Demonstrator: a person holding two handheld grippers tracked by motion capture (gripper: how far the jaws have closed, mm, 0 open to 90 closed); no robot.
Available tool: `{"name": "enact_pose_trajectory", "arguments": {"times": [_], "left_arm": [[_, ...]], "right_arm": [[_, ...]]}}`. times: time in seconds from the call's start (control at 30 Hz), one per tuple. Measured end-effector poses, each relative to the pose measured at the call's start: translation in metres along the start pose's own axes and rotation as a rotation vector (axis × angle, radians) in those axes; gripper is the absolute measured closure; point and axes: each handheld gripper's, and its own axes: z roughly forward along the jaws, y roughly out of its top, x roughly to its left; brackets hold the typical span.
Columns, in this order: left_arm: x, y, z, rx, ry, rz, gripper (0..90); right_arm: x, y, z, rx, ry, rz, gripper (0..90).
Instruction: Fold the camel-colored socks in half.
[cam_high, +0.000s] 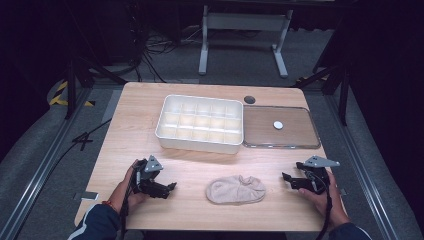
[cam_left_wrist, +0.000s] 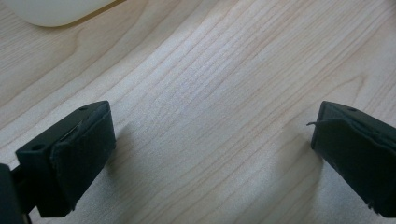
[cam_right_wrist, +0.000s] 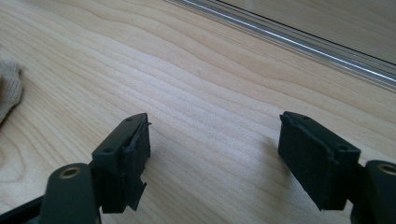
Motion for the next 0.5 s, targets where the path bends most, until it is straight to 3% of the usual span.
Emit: {"name": "enact_pose_trajectory", "arguments": {"times": [0.27,0.5], "left_arm": [[-0.0001,-0.0012,-0.001,0.006,-0.022,-0.008,0.1],[0.0006,-0.0019,-0.0016,0.0,-0.022,0.016,0.3]], "right_arm": [[0.0001,0.0,0.0001,0.001,-0.001,0.0,25.2],[0.0009,-0.0002,-0.0002,0.0,-0.009,0.006,25.2]]}}
